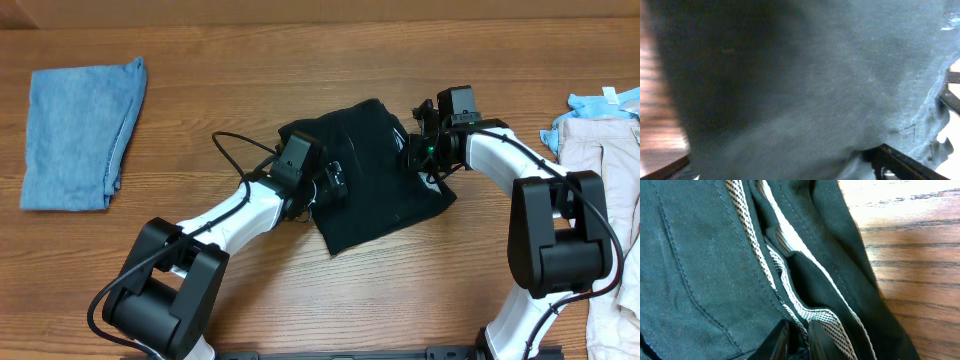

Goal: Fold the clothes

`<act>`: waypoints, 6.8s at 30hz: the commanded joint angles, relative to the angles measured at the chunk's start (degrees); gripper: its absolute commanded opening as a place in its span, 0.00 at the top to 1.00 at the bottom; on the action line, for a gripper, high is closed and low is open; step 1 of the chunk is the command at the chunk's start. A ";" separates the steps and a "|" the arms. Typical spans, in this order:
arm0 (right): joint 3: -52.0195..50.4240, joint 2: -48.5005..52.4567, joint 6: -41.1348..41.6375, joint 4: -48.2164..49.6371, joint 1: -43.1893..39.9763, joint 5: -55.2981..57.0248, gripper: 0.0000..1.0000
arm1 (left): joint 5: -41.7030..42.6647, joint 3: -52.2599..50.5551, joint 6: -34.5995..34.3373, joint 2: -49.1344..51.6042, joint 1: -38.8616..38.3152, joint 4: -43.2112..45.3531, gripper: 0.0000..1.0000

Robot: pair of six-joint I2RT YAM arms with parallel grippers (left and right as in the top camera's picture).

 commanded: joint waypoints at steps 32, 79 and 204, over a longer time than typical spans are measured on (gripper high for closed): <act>14.25 -13.22 6.47 -23.37 -10.36 2.91 0.00 | -1.77 32.33 36.83 0.59 16.92 -25.90 0.96; 14.25 -13.22 6.49 -23.37 -10.36 2.91 0.00 | -0.90 35.41 23.67 0.61 33.35 -60.74 0.00; 14.25 -13.22 6.49 -23.37 -10.36 2.91 0.00 | 4.50 55.28 54.55 31.98 27.26 -61.79 0.00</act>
